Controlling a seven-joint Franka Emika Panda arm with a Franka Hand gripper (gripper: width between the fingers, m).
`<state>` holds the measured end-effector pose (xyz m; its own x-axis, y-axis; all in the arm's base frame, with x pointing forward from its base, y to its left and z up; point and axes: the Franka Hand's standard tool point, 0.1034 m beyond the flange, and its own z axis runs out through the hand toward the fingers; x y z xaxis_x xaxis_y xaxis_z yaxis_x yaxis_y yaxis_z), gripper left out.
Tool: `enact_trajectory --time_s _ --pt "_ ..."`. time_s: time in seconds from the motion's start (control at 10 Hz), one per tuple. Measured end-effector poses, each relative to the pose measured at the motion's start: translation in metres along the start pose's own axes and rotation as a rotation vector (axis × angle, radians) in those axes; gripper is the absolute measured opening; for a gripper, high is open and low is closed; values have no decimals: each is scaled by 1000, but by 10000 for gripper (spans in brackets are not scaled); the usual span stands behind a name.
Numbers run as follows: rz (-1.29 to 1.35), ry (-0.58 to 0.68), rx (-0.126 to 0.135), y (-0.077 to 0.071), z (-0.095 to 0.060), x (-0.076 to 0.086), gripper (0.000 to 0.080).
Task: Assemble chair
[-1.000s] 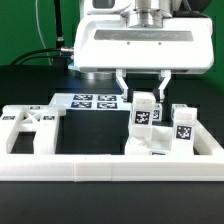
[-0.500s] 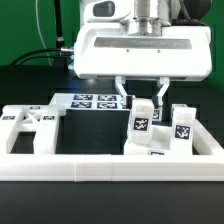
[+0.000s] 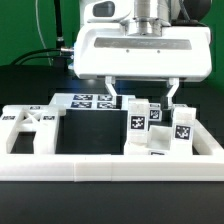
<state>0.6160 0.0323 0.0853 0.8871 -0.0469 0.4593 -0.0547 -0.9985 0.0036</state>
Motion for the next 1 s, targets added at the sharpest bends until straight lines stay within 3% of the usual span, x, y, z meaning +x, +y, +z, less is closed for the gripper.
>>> enact_trajectory --time_s 0.1,0.5,1.0 --pt "10 -8 1 5 -4 5 636" --pt "-24 -14 2 18 -11 22 649" --pt "-24 -106 22 12 -7 17 649"
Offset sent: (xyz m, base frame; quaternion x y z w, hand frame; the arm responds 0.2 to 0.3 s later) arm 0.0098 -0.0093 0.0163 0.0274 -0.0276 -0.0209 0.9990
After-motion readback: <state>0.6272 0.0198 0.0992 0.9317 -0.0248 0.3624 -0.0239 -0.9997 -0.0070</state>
